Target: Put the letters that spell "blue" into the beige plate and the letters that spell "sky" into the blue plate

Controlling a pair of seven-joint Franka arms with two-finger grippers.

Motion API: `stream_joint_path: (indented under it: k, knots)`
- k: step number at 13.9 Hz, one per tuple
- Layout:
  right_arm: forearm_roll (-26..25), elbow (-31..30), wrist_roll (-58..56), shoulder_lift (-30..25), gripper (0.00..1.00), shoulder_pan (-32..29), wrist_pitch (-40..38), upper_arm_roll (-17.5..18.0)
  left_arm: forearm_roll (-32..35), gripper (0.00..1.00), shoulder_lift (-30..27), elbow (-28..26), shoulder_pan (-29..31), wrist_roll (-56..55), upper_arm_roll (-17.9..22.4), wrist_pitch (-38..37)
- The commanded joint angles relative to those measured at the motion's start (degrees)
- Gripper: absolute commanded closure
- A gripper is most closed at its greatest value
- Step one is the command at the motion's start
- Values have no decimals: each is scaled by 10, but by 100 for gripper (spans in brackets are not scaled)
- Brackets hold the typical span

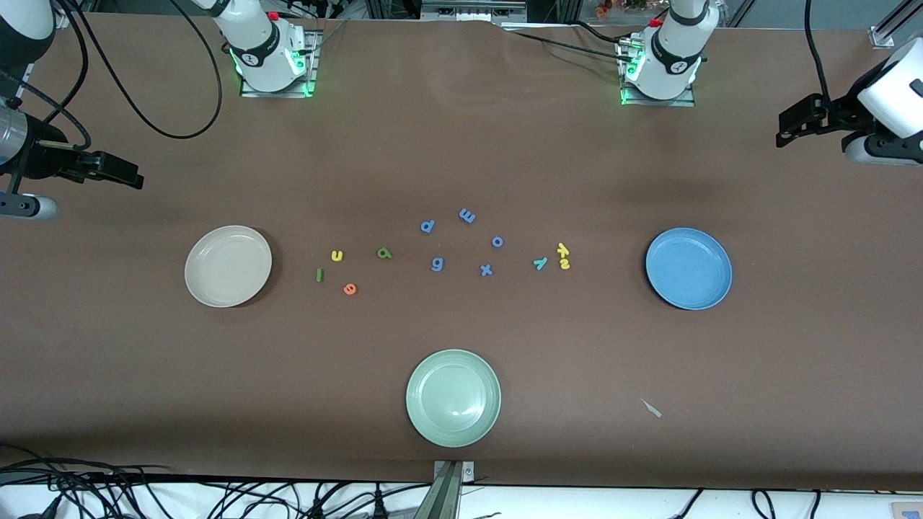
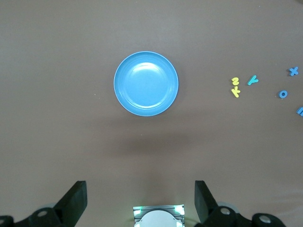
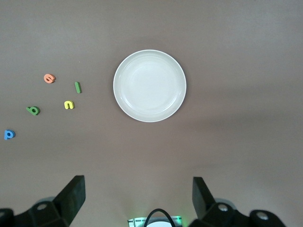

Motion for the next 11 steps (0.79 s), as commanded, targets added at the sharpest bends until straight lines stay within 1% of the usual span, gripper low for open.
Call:
stream_joint_path:
  k: [1,2,5,8,11]
  knots:
    - [2,10,-7,1,0,1,-9,-1,-13,0,-27,-29,9,1,-5,16]
    - [2,10,-7,1,0,1,-9,-1,-13,0,-30,-31,8,1,-6,17]
    - [2,10,-7,1,0,1,-9,-1,-13,0,-51,-60,8,1,-6,31]
    - [2,8,-4,1,0,1,-9,-1,-12,0,-51,-62,8,0,-6,31]
    - [1,7,-7,3,0,3,-8,-1,-13,0,-45,-75,-3,0,-7,34]
